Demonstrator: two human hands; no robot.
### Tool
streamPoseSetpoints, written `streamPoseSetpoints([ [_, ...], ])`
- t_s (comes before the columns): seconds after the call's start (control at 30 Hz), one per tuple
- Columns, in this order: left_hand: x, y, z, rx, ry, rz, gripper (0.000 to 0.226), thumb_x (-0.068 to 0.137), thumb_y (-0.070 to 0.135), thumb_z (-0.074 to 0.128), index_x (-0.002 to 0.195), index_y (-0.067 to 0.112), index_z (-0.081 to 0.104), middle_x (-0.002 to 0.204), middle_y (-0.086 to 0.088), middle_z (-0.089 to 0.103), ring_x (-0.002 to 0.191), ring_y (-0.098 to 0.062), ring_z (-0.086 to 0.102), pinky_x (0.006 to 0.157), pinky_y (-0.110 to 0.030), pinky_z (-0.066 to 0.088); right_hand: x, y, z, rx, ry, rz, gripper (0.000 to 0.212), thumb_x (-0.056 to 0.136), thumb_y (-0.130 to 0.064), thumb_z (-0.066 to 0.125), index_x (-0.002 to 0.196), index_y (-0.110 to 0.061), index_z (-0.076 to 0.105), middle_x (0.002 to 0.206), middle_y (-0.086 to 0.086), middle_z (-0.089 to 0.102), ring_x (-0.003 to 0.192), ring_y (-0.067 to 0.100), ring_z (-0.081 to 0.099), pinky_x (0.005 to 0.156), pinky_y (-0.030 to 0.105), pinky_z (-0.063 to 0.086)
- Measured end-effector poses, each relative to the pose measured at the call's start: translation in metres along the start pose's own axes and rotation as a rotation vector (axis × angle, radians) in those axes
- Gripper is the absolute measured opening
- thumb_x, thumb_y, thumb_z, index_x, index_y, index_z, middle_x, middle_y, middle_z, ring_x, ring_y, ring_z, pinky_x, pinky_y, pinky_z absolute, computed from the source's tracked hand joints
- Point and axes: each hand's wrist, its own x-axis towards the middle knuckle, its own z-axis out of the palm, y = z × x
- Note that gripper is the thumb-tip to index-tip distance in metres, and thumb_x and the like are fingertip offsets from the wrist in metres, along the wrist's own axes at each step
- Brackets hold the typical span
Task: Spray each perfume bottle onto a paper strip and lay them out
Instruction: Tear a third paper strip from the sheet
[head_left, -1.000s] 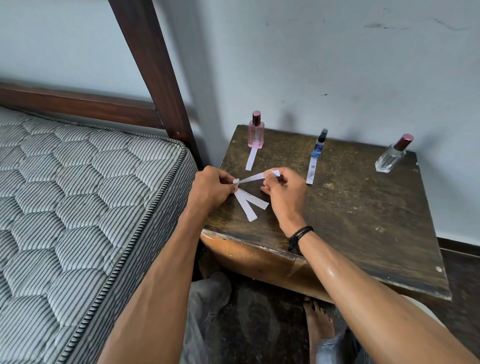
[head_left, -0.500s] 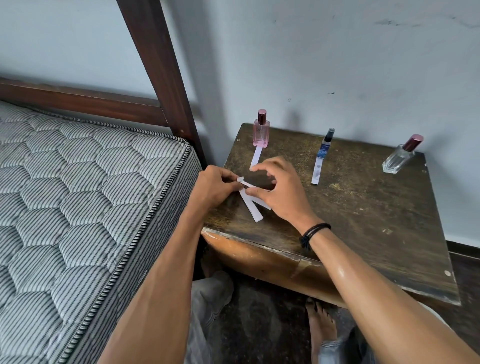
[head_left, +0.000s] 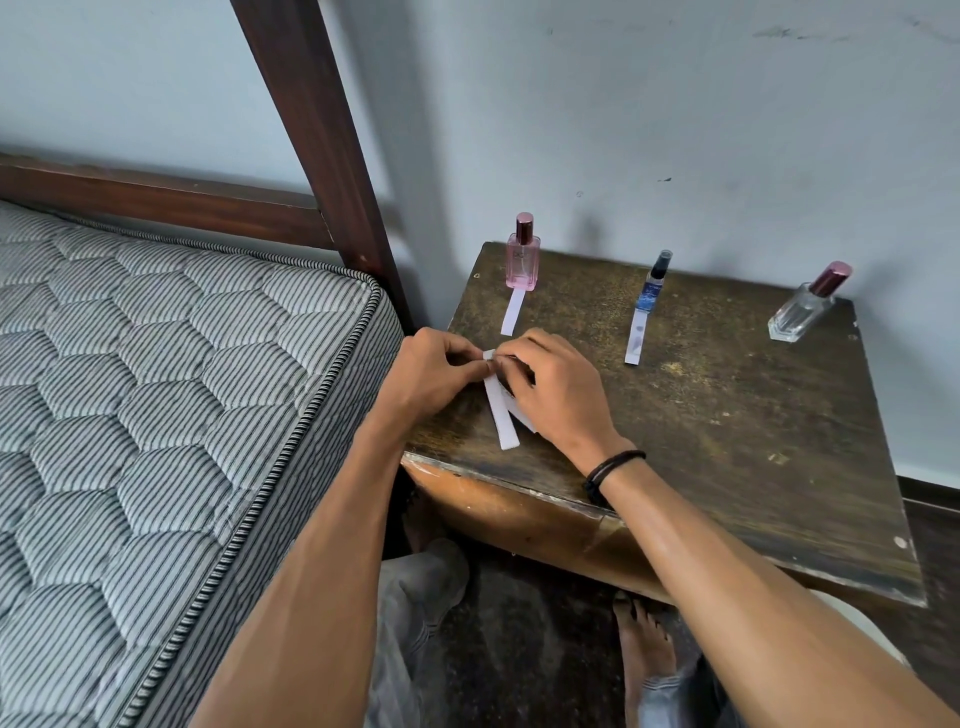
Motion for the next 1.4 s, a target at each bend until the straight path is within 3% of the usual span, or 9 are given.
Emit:
streamPoseSetpoints([
  [0.17,-0.002,0.004,0.002,-0.087,-0.029,-0.013,0.007,0.082,0.029,0.082,0.079,0.023,0.080,0.070,0.010,0.072,0.065,0.004,0.060,0.063,-0.012,0.044,0.004,0.003,-0.002,0.186,-0.005,0.140,0.004,0.094,-0.019,0.069,0.094,-0.016,0.073,0.093,-0.007,0.071,0.086,0.014,0.066,0.073,0.040,0.056],
  [0.37,0.000,0.009,0.005,-0.166,-0.088,-0.063,0.006,0.078,0.026,0.084,0.075,0.023,0.080,0.073,0.003,0.074,0.073,-0.010,0.064,0.076,-0.036,0.053,0.006,0.003,-0.010,0.309,-0.042,0.305,0.005,0.093,-0.014,0.071,0.089,-0.016,0.074,0.091,-0.009,0.073,0.088,0.006,0.065,0.080,0.026,0.051],
  [0.5,0.000,0.000,-0.002,-0.191,-0.030,-0.172,0.010,0.073,0.021,0.088,0.069,0.022,0.079,0.075,0.002,0.076,0.075,-0.014,0.067,0.078,-0.039,0.055,0.013,0.014,-0.021,0.566,0.069,0.576,0.018,0.096,-0.001,0.063,0.090,-0.015,0.071,0.093,-0.001,0.071,0.083,0.013,0.071,0.083,0.041,0.063],
  [0.63,-0.008,0.001,-0.010,-0.335,0.029,-0.215,0.012,0.078,0.017,0.085,0.068,0.019,0.078,0.069,-0.001,0.074,0.066,-0.009,0.064,0.069,-0.028,0.052,0.011,0.004,-0.019,0.512,0.022,0.525,0.018,0.094,-0.003,0.065,0.088,-0.018,0.074,0.086,-0.008,0.074,0.081,0.010,0.073,0.081,0.036,0.062],
  [0.8,-0.004,0.001,-0.004,-0.144,-0.017,-0.185,0.018,0.083,0.029,0.082,0.067,0.023,0.076,0.072,0.000,0.074,0.067,-0.009,0.061,0.069,-0.029,0.049,0.015,0.009,-0.023,0.728,0.021,0.635,0.018,0.094,0.001,0.065,0.091,-0.013,0.076,0.085,0.001,0.074,0.077,0.013,0.072,0.081,0.041,0.064],
  [0.9,-0.002,-0.001,-0.003,-0.087,-0.033,-0.177,0.007,0.081,0.026,0.084,0.079,0.021,0.079,0.071,0.004,0.072,0.066,-0.008,0.061,0.070,-0.030,0.051,0.015,0.012,-0.026,0.801,-0.035,0.632,0.015,0.096,-0.001,0.065,0.100,-0.009,0.077,0.083,0.005,0.074,0.076,0.012,0.070,0.083,0.040,0.064],
  [1.07,0.000,0.000,-0.004,-0.044,-0.033,-0.184,0.021,0.079,0.019,0.085,0.097,0.022,0.074,0.072,0.000,0.072,0.064,-0.005,0.061,0.068,-0.024,0.045,0.013,0.021,-0.035,0.904,-0.136,0.665,0.020,0.098,-0.001,0.063,0.114,-0.006,0.073,0.092,0.011,0.077,0.080,0.018,0.070,0.084,0.040,0.063],
  [1.3,0.001,0.013,-0.006,-0.094,0.192,-0.095,0.020,0.084,0.022,0.079,0.104,0.025,0.074,0.071,0.008,0.059,0.062,-0.003,0.053,0.066,-0.022,0.045,0.001,0.032,-0.061,0.639,-0.086,0.611,0.007,0.094,-0.006,0.072,0.100,-0.005,0.069,0.090,0.004,0.079,0.077,0.018,0.076,0.076,0.035,0.065],
  [1.4,-0.001,0.043,0.016,-0.130,0.192,0.005,0.015,0.085,0.021,0.078,0.099,0.025,0.077,0.075,0.012,0.064,0.061,0.003,0.052,0.064,-0.010,0.041,-0.007,0.042,-0.073,0.396,-0.051,0.507,0.005,0.090,-0.013,0.077,0.090,-0.017,0.073,0.088,-0.010,0.074,0.080,0.004,0.071,0.079,0.017,0.058],
])
